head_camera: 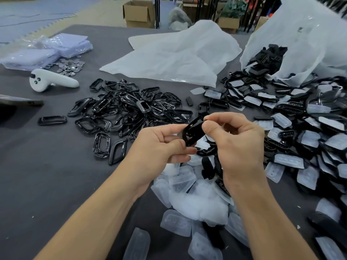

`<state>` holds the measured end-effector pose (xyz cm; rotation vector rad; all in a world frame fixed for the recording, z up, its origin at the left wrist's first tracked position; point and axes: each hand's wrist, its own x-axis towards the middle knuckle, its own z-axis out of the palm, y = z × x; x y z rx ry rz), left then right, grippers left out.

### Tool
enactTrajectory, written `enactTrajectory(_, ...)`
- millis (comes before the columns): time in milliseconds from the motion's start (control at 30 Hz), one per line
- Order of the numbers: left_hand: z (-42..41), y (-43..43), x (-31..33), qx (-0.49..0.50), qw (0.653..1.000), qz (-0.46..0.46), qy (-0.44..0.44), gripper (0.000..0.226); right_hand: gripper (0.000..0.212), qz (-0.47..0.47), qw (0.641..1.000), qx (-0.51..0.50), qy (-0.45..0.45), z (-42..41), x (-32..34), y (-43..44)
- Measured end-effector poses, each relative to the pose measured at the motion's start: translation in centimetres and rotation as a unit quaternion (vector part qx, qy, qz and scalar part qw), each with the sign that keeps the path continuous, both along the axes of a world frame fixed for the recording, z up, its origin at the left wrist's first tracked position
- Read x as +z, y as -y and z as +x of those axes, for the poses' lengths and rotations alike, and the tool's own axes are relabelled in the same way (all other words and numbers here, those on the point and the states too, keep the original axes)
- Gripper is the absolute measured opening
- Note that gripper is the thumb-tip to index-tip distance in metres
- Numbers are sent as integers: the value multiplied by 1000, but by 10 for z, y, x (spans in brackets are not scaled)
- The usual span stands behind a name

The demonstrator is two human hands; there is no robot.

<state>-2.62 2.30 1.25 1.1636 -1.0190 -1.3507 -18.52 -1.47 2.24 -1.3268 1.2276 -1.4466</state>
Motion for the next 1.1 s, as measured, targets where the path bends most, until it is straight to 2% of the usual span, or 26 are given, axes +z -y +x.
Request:
enactTrajectory(200, -2, -2, -2, -20, 1000, -2, 12, 62, 17, 3, 998, -9, -63, 0, -4, -1)
enactTrajectory(267, 0, -2, -1, -28, 999, -15, 32, 64, 17, 13, 997, -8, -70, -1, -3, -2)
enactTrajectory(400, 1, 1, 0, -4, 997, -39, 61, 51, 19, 29, 997, 6, -68, -2, -3, 0)
enactTrajectory(567, 0, 1, 3, 18, 996, -32, 78, 51, 21, 48, 996, 28, -64, 5, -6, -1)
enactTrajectory(767, -2, 0, 4, 37, 997, -21, 67, 39, 20, -12, 991, -21, -129, 10, -10, -6)
enactTrajectory(867, -5, 0, 5, 62, 996, -15, 61, 27, 17, -20, 990, -30, -137, 12, -9, -9)
enactTrajectory(1000, -7, -1, 6, 99, 992, -25, 79, 24, 15, -43, 988, -56, -138, 17, -10, -15)
enactTrajectory(1100, -8, -2, 8, 106, 988, -34, 105, 23, 31, -83, 986, -68, -127, 18, -8, -20)
